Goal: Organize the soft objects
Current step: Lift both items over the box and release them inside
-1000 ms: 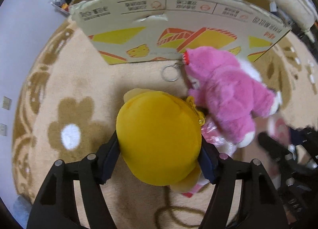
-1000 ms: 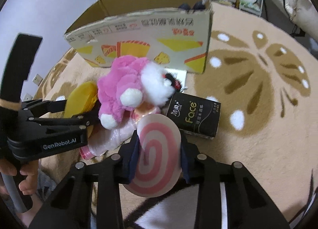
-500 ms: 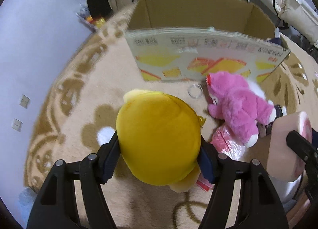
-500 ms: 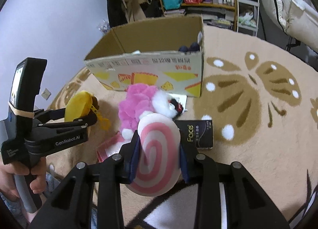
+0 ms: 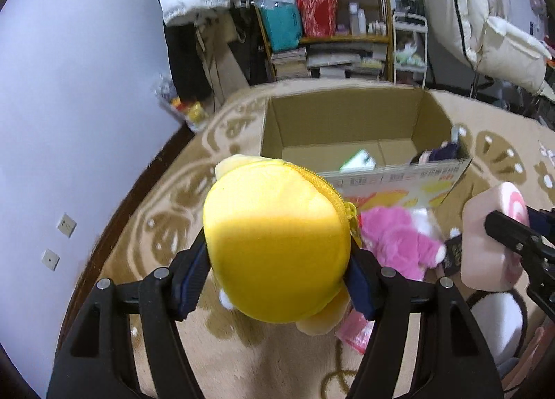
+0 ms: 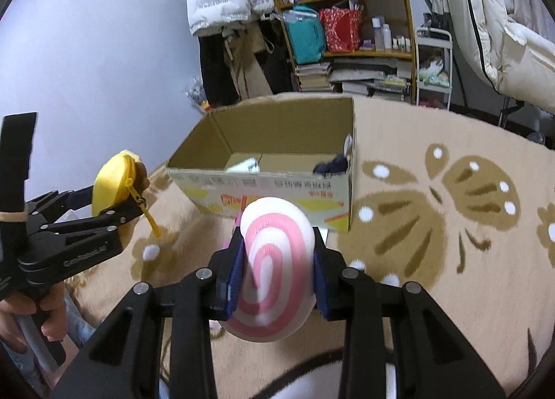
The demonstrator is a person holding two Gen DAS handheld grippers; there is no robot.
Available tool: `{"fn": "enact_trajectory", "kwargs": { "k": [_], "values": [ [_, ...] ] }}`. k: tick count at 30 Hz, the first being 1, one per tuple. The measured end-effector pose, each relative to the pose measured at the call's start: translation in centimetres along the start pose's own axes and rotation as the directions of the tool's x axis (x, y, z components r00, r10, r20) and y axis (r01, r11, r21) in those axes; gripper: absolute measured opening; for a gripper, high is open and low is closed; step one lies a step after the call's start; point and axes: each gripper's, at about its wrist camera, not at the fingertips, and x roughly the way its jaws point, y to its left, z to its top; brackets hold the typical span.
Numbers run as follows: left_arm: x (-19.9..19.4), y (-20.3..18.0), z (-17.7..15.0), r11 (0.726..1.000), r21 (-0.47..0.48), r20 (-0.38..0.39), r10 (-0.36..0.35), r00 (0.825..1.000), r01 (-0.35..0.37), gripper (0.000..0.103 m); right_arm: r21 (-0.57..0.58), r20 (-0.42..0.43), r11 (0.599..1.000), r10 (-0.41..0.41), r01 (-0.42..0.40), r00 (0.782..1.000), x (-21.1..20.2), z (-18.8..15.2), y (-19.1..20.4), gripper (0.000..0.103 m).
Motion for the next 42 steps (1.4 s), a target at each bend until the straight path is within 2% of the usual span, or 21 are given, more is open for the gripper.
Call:
{"fn": "enact_trajectory", "kwargs": {
  "k": [9,17,21,30,39,42],
  "values": [
    [-0.7,0.4,2.3,1.0,0.004,0.089,0.011,0.996,-0.012,0.068,-0.031,0.077,0.999,0.036,-0.033,0.996,0.1,3.9,0.0,0.036],
    [0.6,0.3,6.6,0.999,-0.003,0.149,0.053,0.987,-0.053,0.068,-0.061,0.116,0.998,0.02,-0.013,0.993,1.7,6.4,-0.5,0.036],
    [1.4,0.5,8.3,0.996,0.009,0.164,0.081,0.983,-0.084,0.068,-0.056,0.104,0.998,0.022,-0.016,0.994,3.2,7.0,-1.1,0.036],
    [4.0,0.8,10.8,0.998,0.009,0.172,0.067,0.983,-0.07,0.069,-0.055,0.119,0.998,0.009,-0.003,0.993,5.2,9.3,-2.1,0.039],
    [6.9,0.1,10.9,1.0,0.007,0.126,-0.001,0.992,0.0,0.072,-0.051,0.063,0.999,0.014,-0.011,0.998,8.0,10.6,-2.9,0.046],
    [7.7,-0.3,10.8,1.0,0.018,0.123,0.014,0.992,-0.016,0.076,-0.076,-0.008,0.997,0.022,-0.022,1.0,9.4,10.3,-2.9,0.047]
  ]
}}
